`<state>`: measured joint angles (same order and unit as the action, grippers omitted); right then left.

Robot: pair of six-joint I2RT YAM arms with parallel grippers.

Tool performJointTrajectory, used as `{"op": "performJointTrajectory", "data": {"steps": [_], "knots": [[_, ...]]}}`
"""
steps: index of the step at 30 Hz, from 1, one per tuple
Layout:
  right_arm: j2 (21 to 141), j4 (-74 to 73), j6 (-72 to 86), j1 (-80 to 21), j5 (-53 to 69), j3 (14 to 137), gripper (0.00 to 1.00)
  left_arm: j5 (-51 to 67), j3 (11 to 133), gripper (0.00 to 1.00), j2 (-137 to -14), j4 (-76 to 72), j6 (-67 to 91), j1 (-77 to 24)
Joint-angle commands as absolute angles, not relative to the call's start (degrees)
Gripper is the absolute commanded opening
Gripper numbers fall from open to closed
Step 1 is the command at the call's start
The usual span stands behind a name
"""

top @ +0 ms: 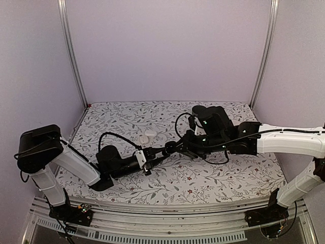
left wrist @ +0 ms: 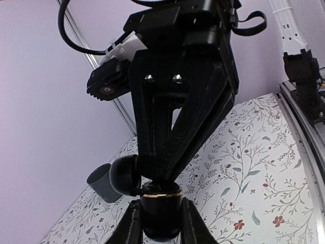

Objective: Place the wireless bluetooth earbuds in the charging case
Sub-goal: Pick up the left earbud from the right side groove of the charging case, then insert the left earbud into the left side groove of the charging case.

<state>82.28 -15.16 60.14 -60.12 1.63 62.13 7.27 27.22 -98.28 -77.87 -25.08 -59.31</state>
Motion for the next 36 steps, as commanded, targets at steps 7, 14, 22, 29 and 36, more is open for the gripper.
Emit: {"op": "performJointTrajectory", "data": {"steps": [7,14,22,29,36], "knots": [[80.3,-21.98,54.84,-60.54,0.76,64.99,0.04,13.48,27.59,0.0,-101.49,-83.5,-17.31,-56.3],[80.01,-23.88,53.43,-60.56,-0.7,65.75,0.04,13.52,27.99,0.0,-102.95,-83.0,-15.85,-55.99],[79.95,-25.42,51.65,-60.56,-0.71,66.56,0.04,15.91,28.01,0.0,-103.44,-83.03,-12.64,-55.07],[79.41,-27.11,48.45,-60.77,-1.35,68.73,0.04,20.93,28.1,0.0,-104.01,-82.71,-10.33,-54.12],[79.29,-26.4,41.39,-62.91,0.21,71.04,0.04,30.8,28.22,0.0,-105.69,-87.38,-2.39,-51.05]]}}
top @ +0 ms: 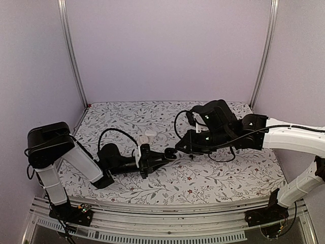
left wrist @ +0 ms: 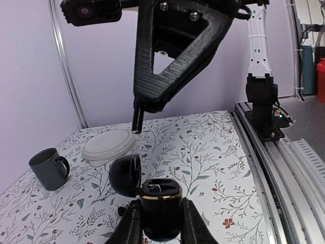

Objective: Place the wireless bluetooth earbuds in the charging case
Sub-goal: Insert the left earbud into the left side groove of the charging case.

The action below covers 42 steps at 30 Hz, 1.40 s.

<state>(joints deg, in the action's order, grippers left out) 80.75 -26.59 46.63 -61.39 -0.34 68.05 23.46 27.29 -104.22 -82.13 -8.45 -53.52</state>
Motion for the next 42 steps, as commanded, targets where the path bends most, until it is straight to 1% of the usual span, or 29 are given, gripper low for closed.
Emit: {"op": "performJointTrajectory", "data": {"steps": [1,6,13,27,42], "knots": [[79.2,-26.33,39.8,-63.27,0.59,71.11,0.04,32.61,28.14,0.0,-106.09,-88.86,-0.98,-50.62],[79.02,-25.26,34.54,-65.17,3.26,71.96,0.04,39.18,28.29,0.0,-107.8,-94.01,4.5,-49.32],[81.46,-26.23,30.47,-66.55,4.61,73.81,0.04,43.41,28.91,0.0,-107.8,-95.93,8.4,-49.26],[83.55,-28.02,28.94,-67.41,6.15,72.39,0.04,44.81,28.99,0.0,-108.28,-100.57,13.46,-48.55],[84.22,-27.6,29.34,-67.7,6.95,69.7,0.04,45.12,28.5,0.0,-107.36,-101.95,14.27,-48.52]]}}
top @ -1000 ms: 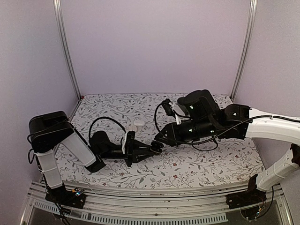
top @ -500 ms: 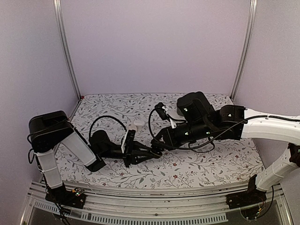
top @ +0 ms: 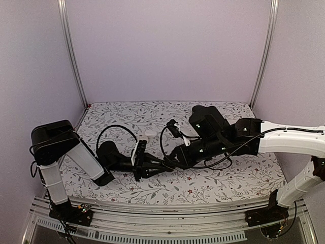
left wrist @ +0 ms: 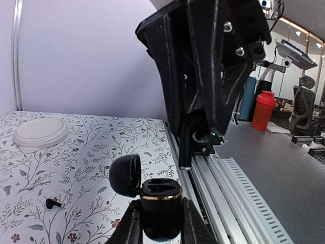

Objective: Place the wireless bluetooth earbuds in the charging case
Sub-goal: Insert the left earbud into the left side groove of the charging case.

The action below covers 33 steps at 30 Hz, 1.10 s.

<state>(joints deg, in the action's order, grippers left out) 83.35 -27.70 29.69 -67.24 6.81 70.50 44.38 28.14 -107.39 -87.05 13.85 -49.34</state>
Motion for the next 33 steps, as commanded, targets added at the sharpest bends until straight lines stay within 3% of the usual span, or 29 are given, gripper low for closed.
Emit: {"op": "performJointTrajectory", "data": {"steps": [1,33], "knots": [[84.31,-27.6,29.46,-67.68,6.68,69.7,0.04,45.05,28.47,0.0,-107.13,-101.8,14.12,-48.52],[84.81,-27.68,32.05,-67.06,5.01,69.7,0.04,44.32,28.39,0.0,-100.15,-93.92,8.61,-50.52]]}}
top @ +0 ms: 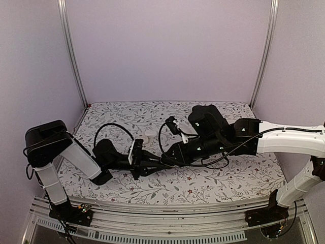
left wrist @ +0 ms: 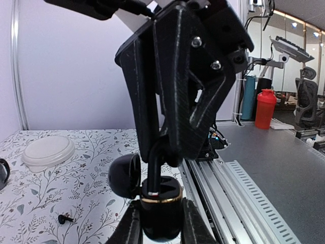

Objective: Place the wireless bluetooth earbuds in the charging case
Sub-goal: Insert the left earbud into the left side groove of the charging case.

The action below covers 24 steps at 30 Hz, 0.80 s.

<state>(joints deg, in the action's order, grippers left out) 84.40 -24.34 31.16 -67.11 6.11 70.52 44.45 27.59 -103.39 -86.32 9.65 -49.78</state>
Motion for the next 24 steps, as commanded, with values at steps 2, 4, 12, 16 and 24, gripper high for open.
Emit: {"op": "performJointTrajectory", "data": {"steps": [2,4,12,16,24], "knots": [[84.55,-27.69,32.16,-67.06,4.94,69.7,0.04,44.07,28.39,0.0,-100.15,-93.87,8.61,-50.46],[84.27,-27.67,32.25,-67.11,4.89,68.54,0.04,43.86,28.3,0.0,-100.18,-93.99,8.57,-50.52],[83.78,-28.03,32.43,-67.06,5.01,68.12,0.04,43.39,28.33,0.0,-100.14,-94.2,8.61,-50.5],[83.89,-27.95,32.43,-67.1,5.25,68.33,0.04,43.83,28.5,0.0,-100.09,-93.77,8.57,-50.54],[86.77,-30.12,31.16,-67.07,6.04,72.24,0.04,43.41,28.91,0.0,-99.59,-90.63,6.69,-51.35]]}}
